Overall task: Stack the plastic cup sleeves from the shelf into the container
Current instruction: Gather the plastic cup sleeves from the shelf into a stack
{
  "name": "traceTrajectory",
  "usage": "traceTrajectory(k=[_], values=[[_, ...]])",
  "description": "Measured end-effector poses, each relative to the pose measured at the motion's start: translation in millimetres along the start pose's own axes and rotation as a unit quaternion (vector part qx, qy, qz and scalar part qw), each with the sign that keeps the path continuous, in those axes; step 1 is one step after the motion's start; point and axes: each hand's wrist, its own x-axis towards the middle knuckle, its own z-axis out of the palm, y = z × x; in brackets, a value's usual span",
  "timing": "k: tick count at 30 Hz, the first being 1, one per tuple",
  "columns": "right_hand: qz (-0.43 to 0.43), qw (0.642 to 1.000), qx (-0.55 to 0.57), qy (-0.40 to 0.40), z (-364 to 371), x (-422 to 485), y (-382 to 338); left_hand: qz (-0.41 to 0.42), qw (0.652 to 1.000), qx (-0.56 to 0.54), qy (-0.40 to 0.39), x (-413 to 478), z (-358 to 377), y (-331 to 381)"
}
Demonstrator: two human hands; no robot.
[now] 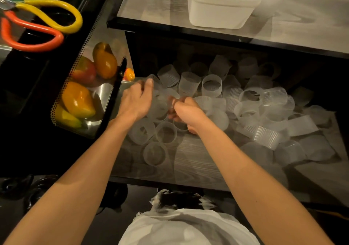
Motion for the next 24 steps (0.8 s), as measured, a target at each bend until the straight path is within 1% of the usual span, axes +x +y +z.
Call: traceTrajectory(k=[2,5,8,12,17,22,24], values=[[0.021,1.000,-0.003,0.004,5,4,6,-0.020,1.000,0.001,-0.011,0,1,-5],[0.021,1.000,-0.002,-0.001,9,7,12,-0.019,0.999,0.007,-0.030,0,3,-12],[0.027,0.999,-0.025,-0.004,11,8,13,-0.026,0.998,0.006,-0.052,1,5,-17],[0.033,0.999,-0.040,-0.005,13,6,11,-0.015,0.998,0.012,-0.053,4,5,-23],[0.017,0.995,-0.097,-0.006,21,5,13,-0.020,0.998,0.019,-0.053,6,6,-28],[0.008,0.993,-0.113,0.011,26,18,24,-0.042,0.997,0.026,-0.064,10,9,-33],[-0.004,0.992,-0.123,0.039,27,16,23,-0.041,0.997,0.027,-0.066,10,9,-32]])
